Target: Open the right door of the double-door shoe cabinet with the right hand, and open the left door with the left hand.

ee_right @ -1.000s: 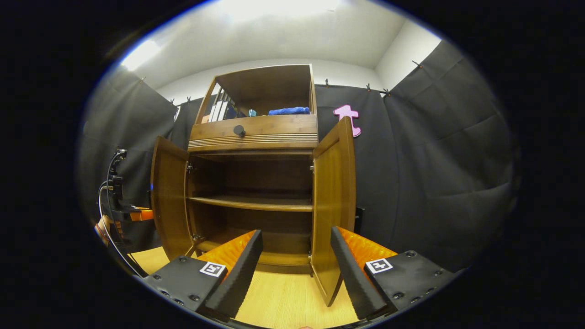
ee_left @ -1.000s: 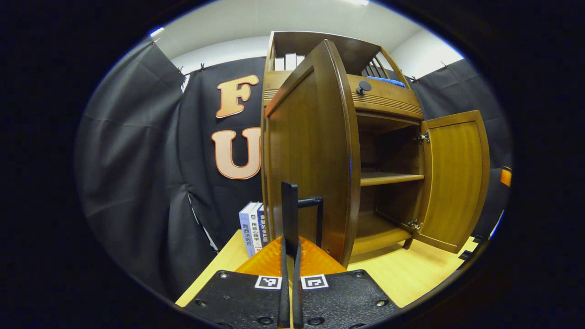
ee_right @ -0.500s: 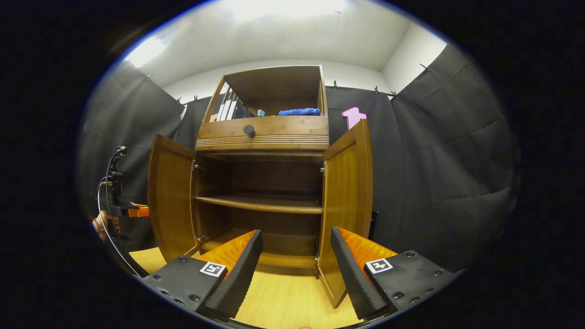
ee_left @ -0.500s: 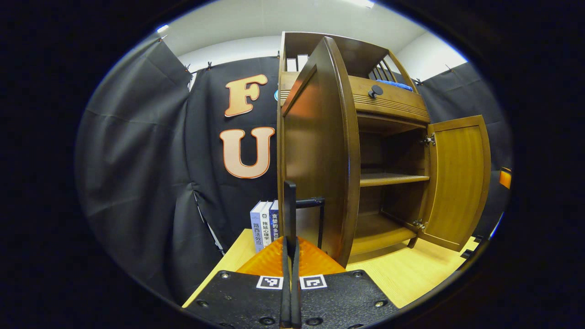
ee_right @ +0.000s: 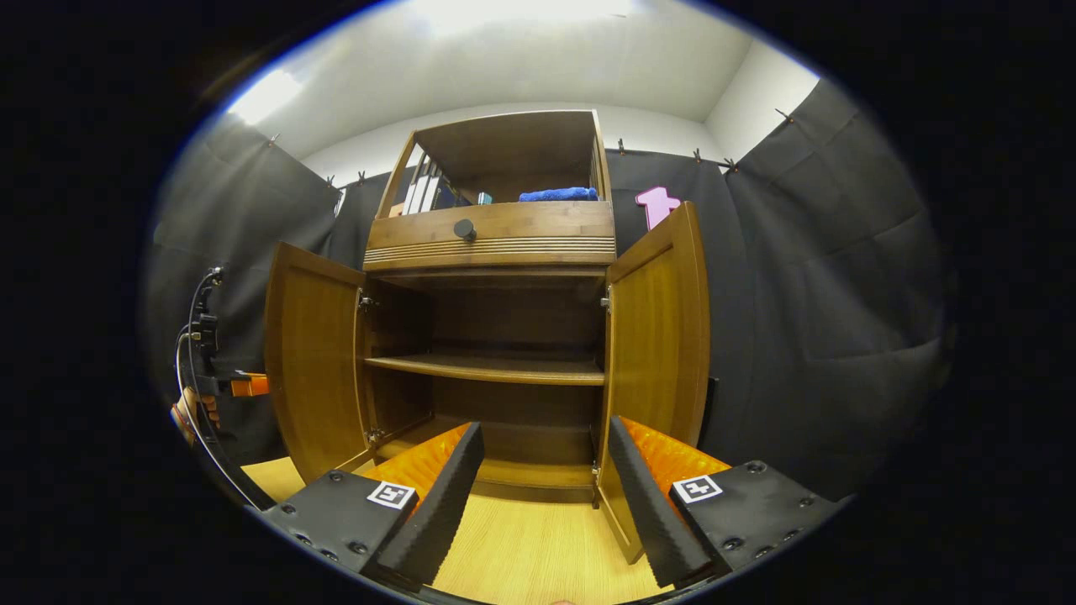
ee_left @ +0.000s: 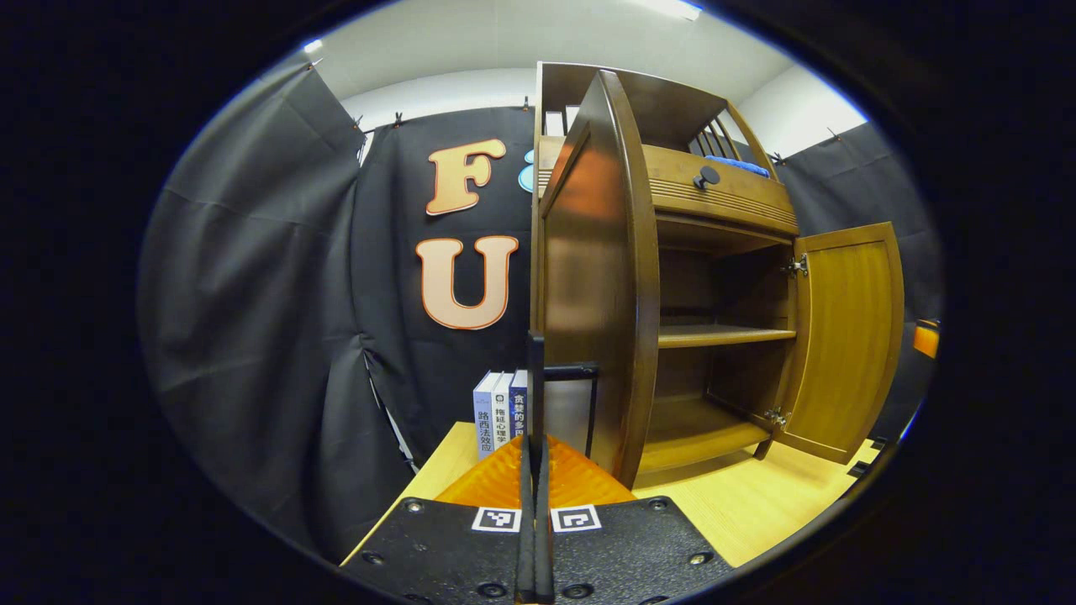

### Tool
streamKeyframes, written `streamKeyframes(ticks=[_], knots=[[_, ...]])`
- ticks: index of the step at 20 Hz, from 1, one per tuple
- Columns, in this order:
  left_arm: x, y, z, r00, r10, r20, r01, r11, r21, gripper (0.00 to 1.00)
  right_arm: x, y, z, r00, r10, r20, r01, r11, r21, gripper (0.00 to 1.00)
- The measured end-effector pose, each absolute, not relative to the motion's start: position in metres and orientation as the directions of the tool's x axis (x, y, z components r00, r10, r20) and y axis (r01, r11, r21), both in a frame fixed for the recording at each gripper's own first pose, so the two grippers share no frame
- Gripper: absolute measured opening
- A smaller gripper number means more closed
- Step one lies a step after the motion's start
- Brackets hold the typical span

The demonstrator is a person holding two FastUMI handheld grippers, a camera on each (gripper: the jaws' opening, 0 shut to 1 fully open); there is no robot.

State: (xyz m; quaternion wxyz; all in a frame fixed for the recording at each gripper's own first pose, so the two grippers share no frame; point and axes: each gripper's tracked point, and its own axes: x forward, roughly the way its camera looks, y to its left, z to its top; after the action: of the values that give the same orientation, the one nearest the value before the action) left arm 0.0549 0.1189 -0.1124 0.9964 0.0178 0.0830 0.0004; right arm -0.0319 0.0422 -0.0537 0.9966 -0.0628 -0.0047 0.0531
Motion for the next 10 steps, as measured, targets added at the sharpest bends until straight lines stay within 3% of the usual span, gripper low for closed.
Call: streamKeyframes(ticks=[10], knots=[[0.001,0.109,-0.092,0.991,0.039,-0.126,-0.038,0.999,0.006,0.00,-0.030,0.035,-0.054,0.995,0.099,0.003,-0.098,0.989,-0.106,0.96]])
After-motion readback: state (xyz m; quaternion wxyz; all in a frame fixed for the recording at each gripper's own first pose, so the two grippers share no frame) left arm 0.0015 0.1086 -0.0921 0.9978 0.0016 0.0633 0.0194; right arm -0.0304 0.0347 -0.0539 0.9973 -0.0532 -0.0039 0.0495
